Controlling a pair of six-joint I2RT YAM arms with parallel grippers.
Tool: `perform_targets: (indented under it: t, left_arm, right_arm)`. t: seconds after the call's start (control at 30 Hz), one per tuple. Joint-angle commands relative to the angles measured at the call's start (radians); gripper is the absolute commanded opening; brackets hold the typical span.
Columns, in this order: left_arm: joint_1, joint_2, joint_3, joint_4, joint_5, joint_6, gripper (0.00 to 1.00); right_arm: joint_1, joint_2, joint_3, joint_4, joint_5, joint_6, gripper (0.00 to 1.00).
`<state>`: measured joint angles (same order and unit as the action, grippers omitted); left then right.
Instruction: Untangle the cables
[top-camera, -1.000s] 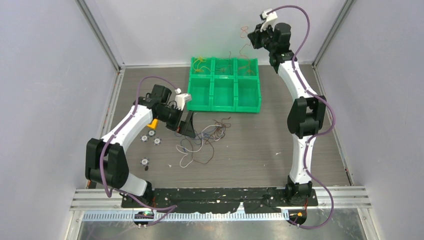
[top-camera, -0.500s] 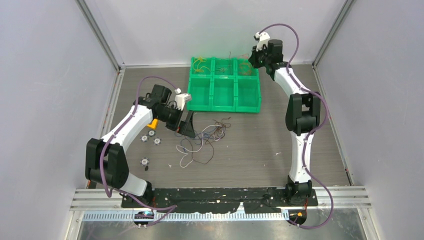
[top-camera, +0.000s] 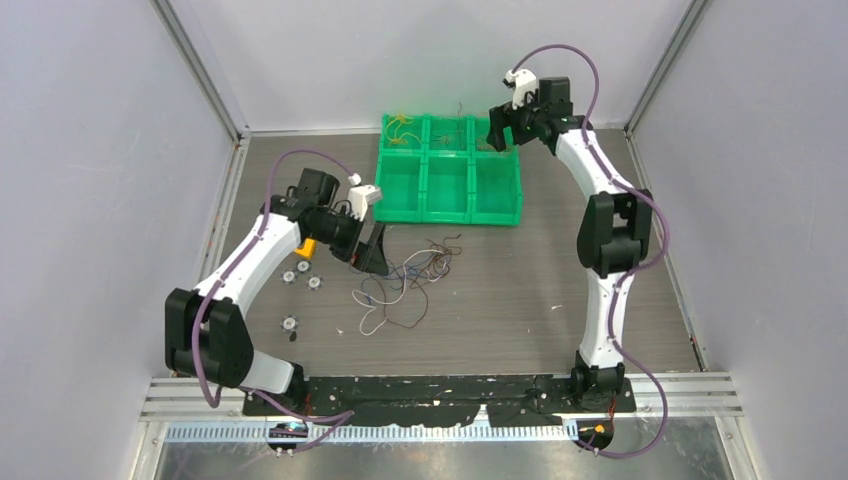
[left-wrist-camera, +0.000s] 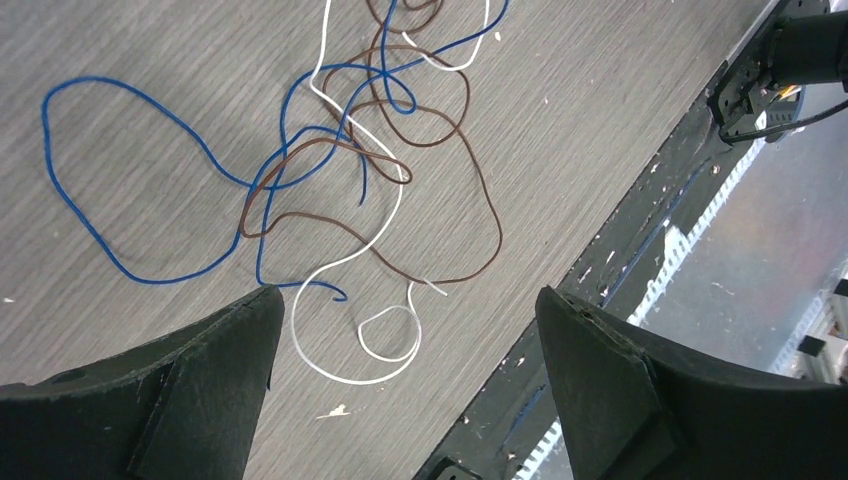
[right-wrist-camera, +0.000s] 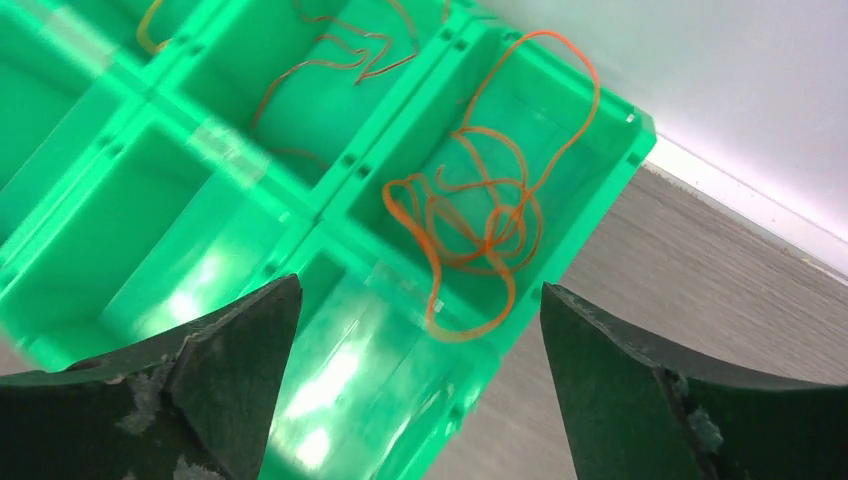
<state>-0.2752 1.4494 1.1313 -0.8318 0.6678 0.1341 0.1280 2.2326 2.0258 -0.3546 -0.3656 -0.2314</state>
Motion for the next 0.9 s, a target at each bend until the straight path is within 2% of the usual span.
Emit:
perform_targets:
  t: [0.0, 0.1, 0.2, 0.27, 0.37, 0.47, 0.6, 0.7, 0.8, 0.87]
  left_arm:
    - [0.000, -0.100, -0.003, 0.007, 0.035, 0.087, 1.00]
    - [0.005, -0.141, -0.043, 0.013, 0.057, 0.156, 1.00]
    - [0.025, -0.172, -0.081, 0.022, 0.092, 0.212, 1.00]
    - [0.027, -0.184, -0.103, 0.018, 0.086, 0.286, 0.99]
    - [0.028, -0.205, -0.164, 0.044, 0.046, 0.430, 0.99]
    - [0.027, -0.216, -0.219, 0.127, 0.026, 0.547, 0.94]
    - [0.008, -0.185, -0.223, 0.153, 0.029, 0.703, 0.85]
    - [0.005, -0.177, -0.232, 0.188, 0.048, 0.719, 0.82]
    - [-0.005, -0.173, -0.253, 0.238, 0.078, 0.724, 0.82]
    - [-0.027, -0.159, -0.264, 0.275, 0.050, 0.747, 0.81]
  right_arm:
    - [0.011, -0.312, -0.107, -0.085, -0.133, -0.169, 0.98]
    - [0.045, -0.417, -0.224, -0.253, -0.205, -0.320, 0.97]
    - [0.146, -0.503, -0.311, -0.441, -0.217, -0.429, 0.96]
    - [0.214, -0.537, -0.395, -0.477, -0.213, -0.460, 0.96]
    - [0.299, -0.558, -0.530, -0.452, -0.205, -0.408, 0.97]
    - [0.382, -0.532, -0.611, -0.359, -0.181, -0.337, 0.99]
    - [0.430, -0.439, -0.613, -0.287, -0.146, -0.209, 0.90]
    - [0.439, -0.384, -0.619, -0.255, -0.129, -0.144, 0.80]
    - [0.439, -0.381, -0.677, -0.200, -0.123, -0.076, 0.77]
    - [0.440, -0.380, -0.700, -0.165, -0.127, -0.053, 0.72]
